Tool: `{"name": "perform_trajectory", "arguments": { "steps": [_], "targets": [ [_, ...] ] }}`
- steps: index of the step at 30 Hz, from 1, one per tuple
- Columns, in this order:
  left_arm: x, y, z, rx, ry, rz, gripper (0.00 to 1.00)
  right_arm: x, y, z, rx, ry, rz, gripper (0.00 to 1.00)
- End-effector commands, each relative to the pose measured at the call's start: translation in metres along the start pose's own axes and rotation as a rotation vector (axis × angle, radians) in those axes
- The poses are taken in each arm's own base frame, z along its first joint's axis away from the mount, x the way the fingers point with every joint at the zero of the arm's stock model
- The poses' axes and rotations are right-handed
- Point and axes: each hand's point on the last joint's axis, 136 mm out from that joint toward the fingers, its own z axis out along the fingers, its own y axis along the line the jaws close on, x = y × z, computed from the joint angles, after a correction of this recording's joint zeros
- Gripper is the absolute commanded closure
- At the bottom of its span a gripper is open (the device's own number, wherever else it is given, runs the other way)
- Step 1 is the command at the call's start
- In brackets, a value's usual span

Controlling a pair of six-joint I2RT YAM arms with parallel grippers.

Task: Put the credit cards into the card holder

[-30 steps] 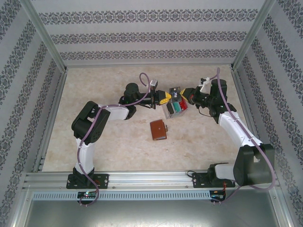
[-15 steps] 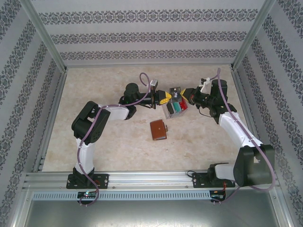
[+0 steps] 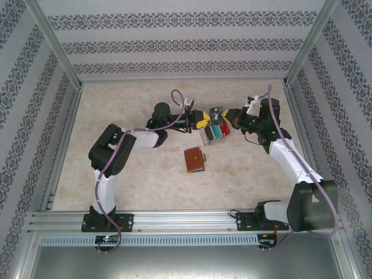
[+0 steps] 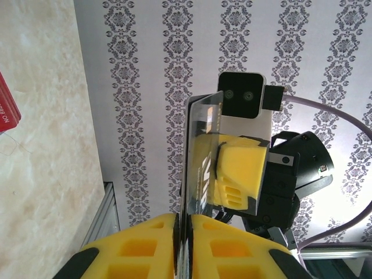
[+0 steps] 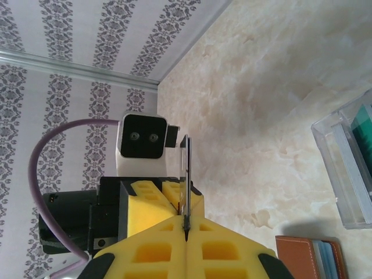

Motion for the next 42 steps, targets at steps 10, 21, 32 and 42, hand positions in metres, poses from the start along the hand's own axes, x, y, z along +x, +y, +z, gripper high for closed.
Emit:
{"name": "perform_trajectory", "arguments": {
  "steps": [10,21,32,42],
  "targets": [
    [-0.009,-0.005,-0.001,0.031,-0.013,0.031,0.87,-0.009,0.008,-0.005,-0.028,-0.024,-0.012,1.00],
    [-0.014,0.018,-0.022,-0.056,-0.099,0.016,0.73,-0.005,-0.033,0.017,0.066,0.021,0.002,1.00],
    [-0.018,0.039,-0.037,-0.168,-0.156,0.012,0.60,0.005,-0.058,0.055,0.102,0.145,-0.060,1.00],
    [-0.028,0.075,-0.039,-0.201,-0.203,-0.063,0.45,0.007,-0.075,0.076,0.122,0.189,-0.064,1.00]
  ]
}}
